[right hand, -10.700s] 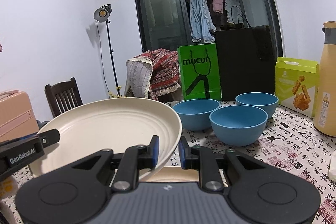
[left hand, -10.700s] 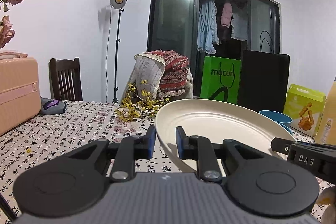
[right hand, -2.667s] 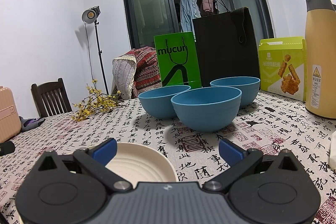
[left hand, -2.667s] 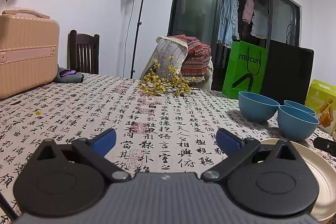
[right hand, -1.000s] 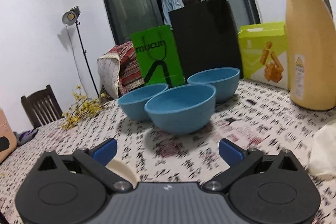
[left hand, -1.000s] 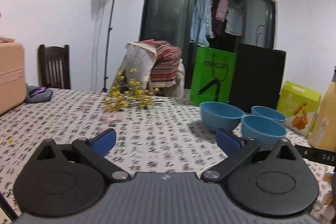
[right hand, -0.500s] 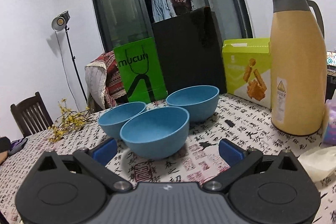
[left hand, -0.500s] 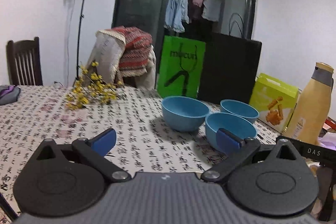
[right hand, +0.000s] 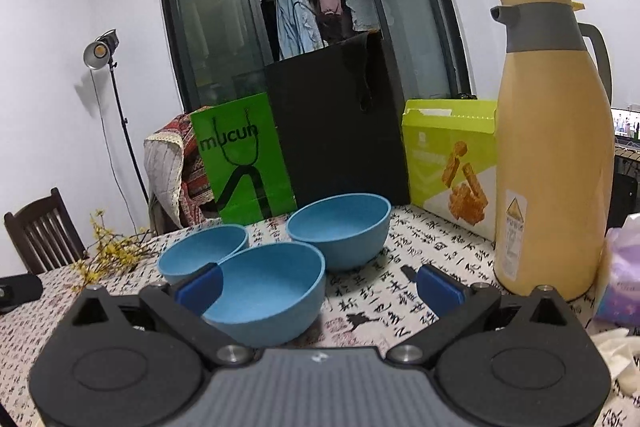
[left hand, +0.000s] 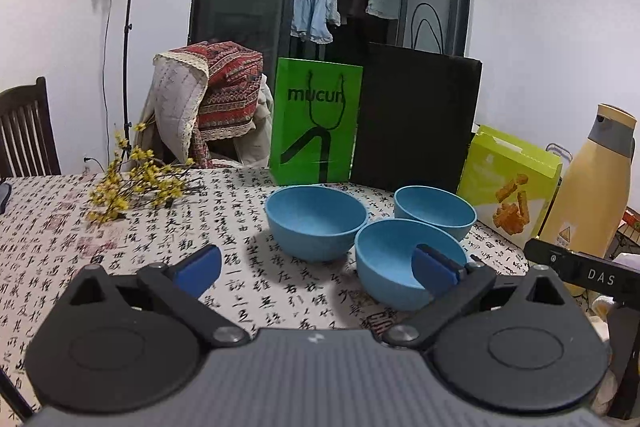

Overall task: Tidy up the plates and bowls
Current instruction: 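Move both grippers down toward the rim of the nearest blue bowl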

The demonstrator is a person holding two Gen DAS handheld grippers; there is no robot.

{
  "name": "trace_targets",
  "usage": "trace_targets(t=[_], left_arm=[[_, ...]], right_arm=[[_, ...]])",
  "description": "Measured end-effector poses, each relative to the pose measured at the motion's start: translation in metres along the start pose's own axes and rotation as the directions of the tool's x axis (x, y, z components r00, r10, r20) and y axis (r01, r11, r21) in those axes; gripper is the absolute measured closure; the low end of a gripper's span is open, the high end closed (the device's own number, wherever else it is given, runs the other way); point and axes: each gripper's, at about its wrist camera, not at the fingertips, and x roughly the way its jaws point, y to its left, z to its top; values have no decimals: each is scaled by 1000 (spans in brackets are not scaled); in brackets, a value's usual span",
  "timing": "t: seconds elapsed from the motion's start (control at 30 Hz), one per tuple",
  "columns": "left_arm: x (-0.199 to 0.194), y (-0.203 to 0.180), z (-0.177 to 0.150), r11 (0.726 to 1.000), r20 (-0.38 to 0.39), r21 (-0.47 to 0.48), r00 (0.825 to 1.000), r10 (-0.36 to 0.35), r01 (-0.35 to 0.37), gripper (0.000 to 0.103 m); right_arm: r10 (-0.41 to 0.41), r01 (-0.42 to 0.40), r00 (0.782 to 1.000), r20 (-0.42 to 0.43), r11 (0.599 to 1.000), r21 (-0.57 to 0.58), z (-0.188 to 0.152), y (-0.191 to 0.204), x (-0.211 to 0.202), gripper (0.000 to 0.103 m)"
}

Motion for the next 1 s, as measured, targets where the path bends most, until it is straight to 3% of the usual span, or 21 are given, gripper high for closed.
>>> trace_targets(t=[0.6, 1.0], left_arm=[[57, -39, 36, 1000, -47, 18, 999, 14, -13, 0], [118, -41, 34, 997, -122, -36, 991, 64, -69, 0]], right_arm=[[-11, 13, 1000, -29, 999, 44, 37, -19, 41, 0], [-9, 18, 995, -103, 997, 78, 37, -10, 89, 0]])
